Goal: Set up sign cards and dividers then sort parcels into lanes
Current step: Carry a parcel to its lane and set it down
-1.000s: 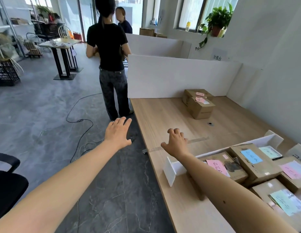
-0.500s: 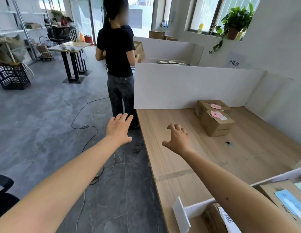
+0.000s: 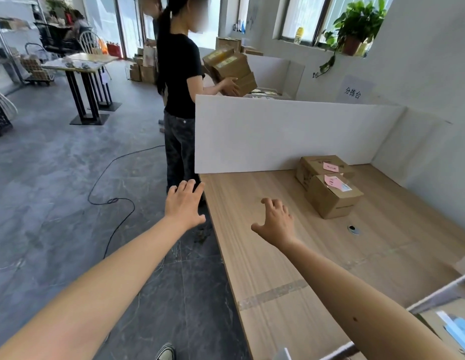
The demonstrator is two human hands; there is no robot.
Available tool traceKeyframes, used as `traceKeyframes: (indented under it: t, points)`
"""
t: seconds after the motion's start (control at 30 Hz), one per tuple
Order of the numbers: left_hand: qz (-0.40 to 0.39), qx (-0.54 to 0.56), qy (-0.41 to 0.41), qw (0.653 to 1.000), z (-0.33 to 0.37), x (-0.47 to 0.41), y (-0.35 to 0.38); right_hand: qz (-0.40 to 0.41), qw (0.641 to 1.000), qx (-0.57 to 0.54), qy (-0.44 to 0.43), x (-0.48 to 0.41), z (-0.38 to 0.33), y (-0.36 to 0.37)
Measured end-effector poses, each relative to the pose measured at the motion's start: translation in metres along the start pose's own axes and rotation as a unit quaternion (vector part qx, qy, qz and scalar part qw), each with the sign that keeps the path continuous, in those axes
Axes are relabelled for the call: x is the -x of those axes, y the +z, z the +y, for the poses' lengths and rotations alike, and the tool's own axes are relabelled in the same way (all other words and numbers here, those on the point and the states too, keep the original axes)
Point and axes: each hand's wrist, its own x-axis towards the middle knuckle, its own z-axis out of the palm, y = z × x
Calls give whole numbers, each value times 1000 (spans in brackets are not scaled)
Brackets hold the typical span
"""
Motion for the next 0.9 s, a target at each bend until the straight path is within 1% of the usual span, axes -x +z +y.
traceKeyframes:
  t: [0.2, 0.47, 0.7, 0.9]
  points:
    - [5, -12, 39, 999, -10, -68, 13, 10, 998, 2, 55, -50, 0, 6]
    - [16, -11, 130, 991, -28, -171, 29, 50, 991, -3, 126, -127, -18, 13]
    - [-1, 9, 204, 979, -24, -230, 48, 55, 977, -30, 203, -153, -26, 27]
    - [-36, 38, 250, 967, 3, -258, 68, 44, 966, -23, 255, -160, -9, 37]
